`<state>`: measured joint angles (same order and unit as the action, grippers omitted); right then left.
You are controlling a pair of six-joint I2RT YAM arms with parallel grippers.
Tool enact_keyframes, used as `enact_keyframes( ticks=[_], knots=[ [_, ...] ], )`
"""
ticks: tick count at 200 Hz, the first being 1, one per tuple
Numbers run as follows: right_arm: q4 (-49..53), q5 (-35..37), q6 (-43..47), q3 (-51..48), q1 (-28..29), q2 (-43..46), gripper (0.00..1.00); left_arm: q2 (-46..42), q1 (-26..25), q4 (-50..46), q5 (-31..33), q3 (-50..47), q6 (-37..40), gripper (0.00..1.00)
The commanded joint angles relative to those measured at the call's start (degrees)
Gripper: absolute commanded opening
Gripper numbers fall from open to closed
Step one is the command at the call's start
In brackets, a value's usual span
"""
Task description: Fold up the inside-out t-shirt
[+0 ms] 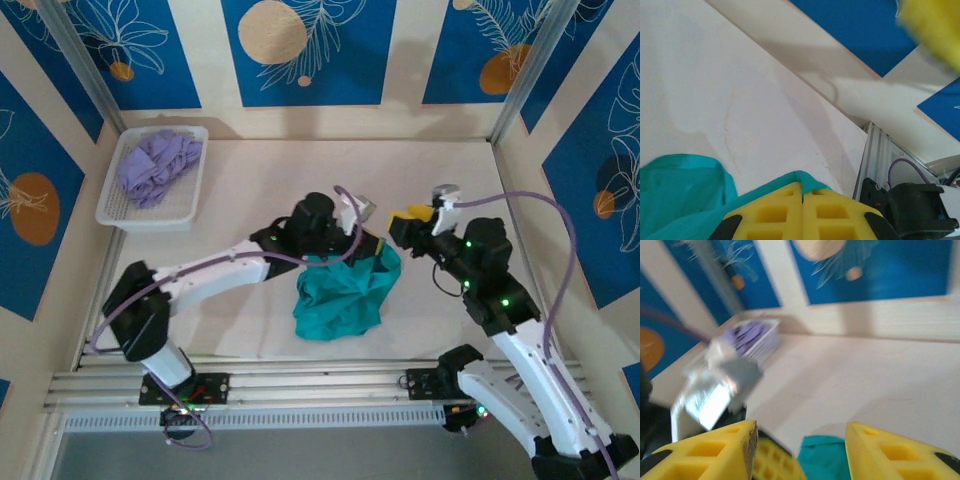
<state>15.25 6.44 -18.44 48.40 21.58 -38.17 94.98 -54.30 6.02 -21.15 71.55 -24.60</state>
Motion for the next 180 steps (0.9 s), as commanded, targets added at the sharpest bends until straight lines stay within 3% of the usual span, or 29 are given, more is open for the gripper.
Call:
enact_keyframes(
  ticks=[1, 23, 42, 56, 83, 98, 114, 134, 150, 180],
  knots=[
    [8.04, 13.85, -1.23, 1.14, -2.19, 1.07, 0.52, 6.86, -3.39, 3.35, 2.87, 5.48, -2.55, 0.00],
    [7.87, 15.14, -1.86, 0.96, -4.49, 0.26, 0.53, 15.80, -6.02, 2.26, -0.19, 13.32, -3.73, 0.06],
    [8.23, 15.34, -2.71, 0.96, -6.00, -0.90, 0.55, 19.50, -6.66, -0.79, -6.83, 17.73, -3.27, 0.36],
    [8.66, 15.22, -3.20, 0.81, -6.65, -1.46, 0.56, 17.43, -6.15, -2.98, -8.43, 15.55, -0.26, 0.53],
    [7.46, 14.90, -3.99, -1.66, -6.88, -1.94, 0.58, 7.58, -2.33, -2.52, -8.03, 3.15, 2.77, 0.70],
    [6.29, 11.74, -4.90, -3.38, -6.84, -3.17, 0.59, 0.85, 1.48, -1.91, -6.29, -5.67, 0.49, 0.71],
    [5.33, 5.05, -6.24, -4.92, -6.49, -7.24, 0.61, -7.32, 6.72, -2.79, 0.12, -15.66, -4.51, 0.71],
    [4.68, -3.07, -6.53, -4.84, -4.34, -16.78, 0.63, -16.41, 13.92, -5.88, 6.49, -26.68, -9.64, 0.71],
    [4.82, -6.40, -5.73, -2.65, -2.22, -26.08, 0.64, -21.44, 16.68, -7.82, 10.97, -32.72, -10.57, 0.77],
    [5.27, -2.49, -3.12, 3.10, 1.57, -40.49, 0.67, -18.67, 17.02, -5.82, 5.14, -35.56, -13.47, 0.78]
  ],
)
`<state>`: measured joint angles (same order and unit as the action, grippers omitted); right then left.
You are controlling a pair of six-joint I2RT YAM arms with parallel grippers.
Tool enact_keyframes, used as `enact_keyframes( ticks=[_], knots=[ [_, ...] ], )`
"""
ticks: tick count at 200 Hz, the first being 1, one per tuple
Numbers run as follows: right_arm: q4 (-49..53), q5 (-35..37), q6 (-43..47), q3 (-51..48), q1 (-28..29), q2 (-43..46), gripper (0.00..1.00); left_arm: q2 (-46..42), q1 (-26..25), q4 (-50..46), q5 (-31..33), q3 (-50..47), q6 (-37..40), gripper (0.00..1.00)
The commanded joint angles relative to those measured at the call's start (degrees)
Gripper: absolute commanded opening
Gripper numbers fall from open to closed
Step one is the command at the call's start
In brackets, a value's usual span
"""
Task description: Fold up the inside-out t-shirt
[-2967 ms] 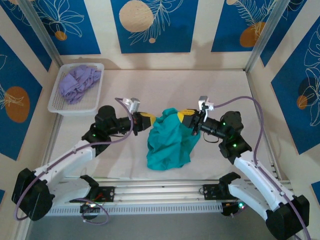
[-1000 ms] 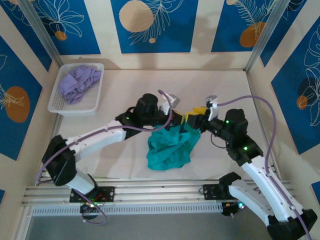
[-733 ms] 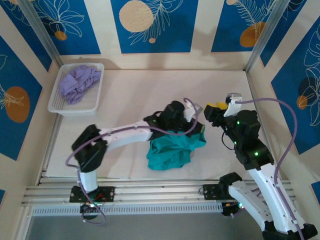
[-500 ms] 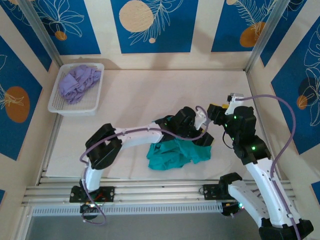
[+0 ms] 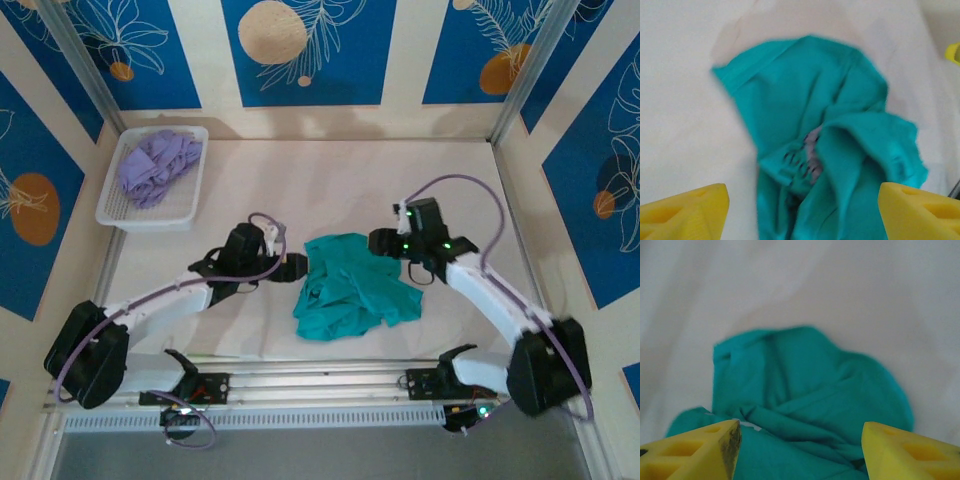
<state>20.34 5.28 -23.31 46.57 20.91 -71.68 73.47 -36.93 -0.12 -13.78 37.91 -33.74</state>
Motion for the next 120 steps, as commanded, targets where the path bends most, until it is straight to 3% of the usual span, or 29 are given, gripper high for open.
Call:
enact_keyframes(
  ticks=[1, 54, 77, 97, 120],
  knots=[
    [0.20, -1.24, 1.81, 5.11, 2.27, -7.51, 0.67, 3.05, -0.39, 0.75, -2.44, -1.99, -4.50, 0.78],
    [0.91, -1.04, 2.12, 15.44, 4.41, -26.45, 0.69, 15.82, -2.81, 17.18, -9.86, -1.84, -10.16, 0.74],
    [2.63, -2.44, 2.14, 19.48, 5.73, -32.72, 0.69, 20.36, -5.59, 23.26, -11.99, -1.05, -12.93, 0.67],
    [2.69, -4.45, 1.86, 22.18, 6.17, -36.82, 0.60, 22.88, -6.06, 28.49, -12.85, -1.45, -15.44, 0.43],
    [1.46, -6.13, 2.44, 24.62, 5.43, -37.72, 0.22, 22.33, -5.56, 29.65, -12.25, -1.33, -14.41, 0.10]
  ],
)
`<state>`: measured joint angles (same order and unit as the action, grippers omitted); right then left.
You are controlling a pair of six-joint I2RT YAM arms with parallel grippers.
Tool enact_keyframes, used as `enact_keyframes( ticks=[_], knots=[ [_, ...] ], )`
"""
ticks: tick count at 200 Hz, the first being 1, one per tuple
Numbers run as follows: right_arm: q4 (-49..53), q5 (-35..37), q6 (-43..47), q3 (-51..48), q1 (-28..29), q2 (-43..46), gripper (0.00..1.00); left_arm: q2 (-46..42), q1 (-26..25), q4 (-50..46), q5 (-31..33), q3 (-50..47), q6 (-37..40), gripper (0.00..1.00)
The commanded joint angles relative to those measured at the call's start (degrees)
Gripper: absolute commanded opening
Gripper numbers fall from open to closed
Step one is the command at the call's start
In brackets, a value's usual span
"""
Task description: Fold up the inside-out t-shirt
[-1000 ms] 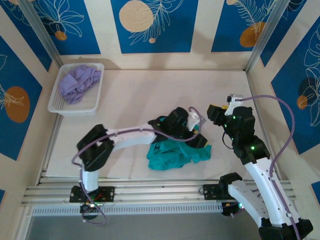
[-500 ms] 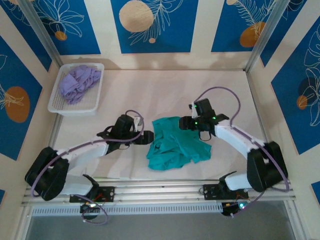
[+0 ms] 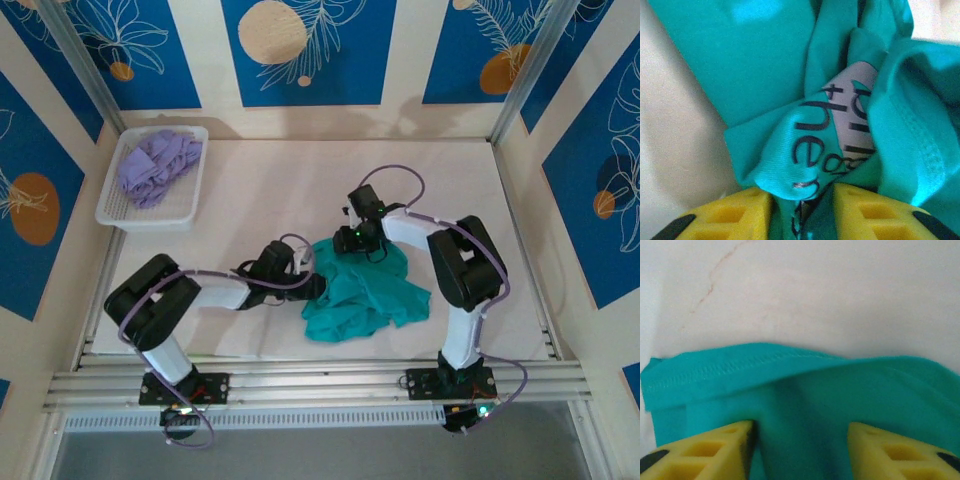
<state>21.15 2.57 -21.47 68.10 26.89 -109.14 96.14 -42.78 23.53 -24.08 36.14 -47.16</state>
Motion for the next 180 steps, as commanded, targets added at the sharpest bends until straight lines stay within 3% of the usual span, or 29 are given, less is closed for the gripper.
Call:
enact_keyframes(
  ticks=[1, 9, 27, 52, 76, 109, 136, 159, 180],
  knots=[
    [0.56, -3.47, 0.62, 3.14, -0.68, -0.05, 0.21, -0.42, 0.36, 6.00, -1.95, 0.48, -0.91, 0.09],
    [-0.35, -3.81, 0.87, 3.44, -1.33, 1.19, 0.11, -1.48, 0.93, 5.82, -1.51, 0.58, -0.28, 0.00],
    [-3.37, -3.93, 1.86, 3.37, -2.87, 6.89, 0.00, -5.46, 2.86, 4.62, -0.34, 1.30, 1.90, 0.00],
    [-8.22, -7.50, 2.56, 3.75, -5.78, 16.96, 0.00, -14.11, 4.68, -3.86, 3.91, 6.22, 10.03, 0.00],
    [-13.77, -13.01, 1.14, 3.79, -8.76, 26.81, 0.00, -23.60, 4.70, -15.66, 12.61, 14.32, 22.22, 0.00],
    [-14.59, -15.25, 1.08, 1.26, -10.50, 37.10, 0.00, -31.89, 1.75, -20.27, 18.97, 16.96, 34.51, 0.00],
    [-12.06, -11.11, -0.19, -8.25, -10.42, 42.59, 0.00, -31.40, -0.91, -24.33, 15.93, 13.17, 37.16, 0.51],
    [-9.71, -7.15, -1.45, -19.04, -10.38, 45.43, 0.00, -31.44, -1.49, -25.62, 11.72, 7.33, 35.95, 0.65],
    [-8.15, -4.46, -2.81, -26.97, -10.56, 46.33, 0.01, -32.58, -1.43, -25.88, 15.26, 3.61, 34.46, 0.73]
  ],
)
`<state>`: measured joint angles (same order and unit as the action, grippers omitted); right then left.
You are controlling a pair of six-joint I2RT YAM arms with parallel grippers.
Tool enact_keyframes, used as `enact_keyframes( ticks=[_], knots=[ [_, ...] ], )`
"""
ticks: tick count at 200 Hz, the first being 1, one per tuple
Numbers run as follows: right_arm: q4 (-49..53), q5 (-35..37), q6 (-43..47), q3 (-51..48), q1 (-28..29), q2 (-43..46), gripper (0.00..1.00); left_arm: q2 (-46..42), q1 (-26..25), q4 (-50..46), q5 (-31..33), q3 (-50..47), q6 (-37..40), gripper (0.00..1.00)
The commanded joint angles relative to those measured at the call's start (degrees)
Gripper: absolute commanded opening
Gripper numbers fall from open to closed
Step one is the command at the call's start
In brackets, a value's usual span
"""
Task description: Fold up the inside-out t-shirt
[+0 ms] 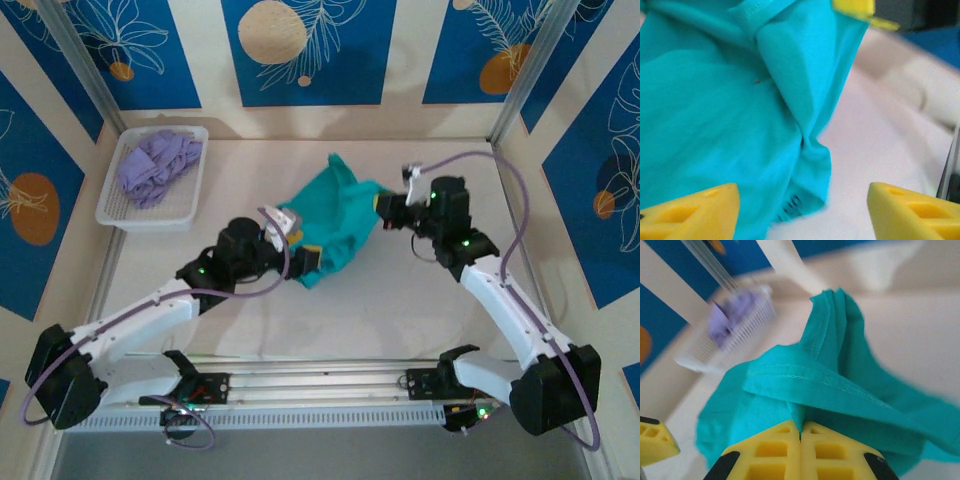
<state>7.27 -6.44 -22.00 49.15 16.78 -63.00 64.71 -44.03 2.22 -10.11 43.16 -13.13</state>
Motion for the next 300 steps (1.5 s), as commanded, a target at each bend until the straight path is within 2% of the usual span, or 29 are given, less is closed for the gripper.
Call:
enact_keyframes(
  ticks=[1, 22, 39, 72, 95, 111, 138, 157, 171, 196, 224, 262, 300],
  knots=[
    [5.78, 4.52, -2.31, -8.24, -0.48, 0.18, 0.01, -1.16, -0.14, -4.63, 1.61, -3.46, 0.31, 0.74],
    [5.49, 3.33, -2.42, -11.02, -0.49, -0.20, 0.00, 0.29, 0.14, -6.76, 8.42, -2.30, -0.96, 0.79],
    [6.12, 4.65, -2.44, -10.92, -0.48, 0.22, 0.00, 4.30, 0.27, -10.34, 10.85, 1.41, -0.76, 0.79],
    [10.43, 11.82, -2.35, -8.84, -1.23, -0.07, 0.00, 14.17, 0.17, -12.67, 8.10, 6.54, -0.71, 0.79],
    [10.43, 12.32, -2.91, -8.87, -2.44, -0.55, 0.00, 22.03, 0.09, -12.00, 9.11, 10.21, -1.40, 0.77],
    [9.12, 10.90, -3.27, -9.34, -2.62, -0.71, 0.00, 27.29, 0.14, -11.32, 9.58, 13.67, -1.42, 0.67],
    [9.40, 10.66, -2.58, -8.97, -2.76, -0.67, 0.00, 32.38, 0.16, -12.43, 12.54, 19.19, -0.33, 0.39],
    [9.87, 10.92, -1.91, -8.76, -3.03, 0.21, 0.00, 32.29, 0.26, -13.22, 12.48, 21.38, 0.29, 0.16],
    [10.05, 11.18, -1.57, -8.50, -3.32, 0.81, 0.00, 30.12, 0.13, -11.97, 9.08, 21.84, -0.26, 0.01],
    [10.31, 12.27, -0.49, -7.77, -3.81, 0.89, 0.00, 24.60, -0.02, -8.24, -1.25, 23.70, -4.14, 0.00],
    [12.92, 16.46, 1.19, -6.29, -3.95, -0.18, 0.09, 21.09, -0.90, -2.79, -6.94, 25.68, -7.91, 0.00],
    [13.97, 19.70, 3.52, -6.65, -2.52, 5.40, 0.40, 22.00, -1.25, -4.40, -6.66, 28.82, -7.97, 0.00],
    [5.63, 11.85, 9.19, -11.97, 3.32, 13.63, 0.55, 21.19, -1.28, -6.13, -5.17, 28.52, -6.79, 0.00]
  ],
)
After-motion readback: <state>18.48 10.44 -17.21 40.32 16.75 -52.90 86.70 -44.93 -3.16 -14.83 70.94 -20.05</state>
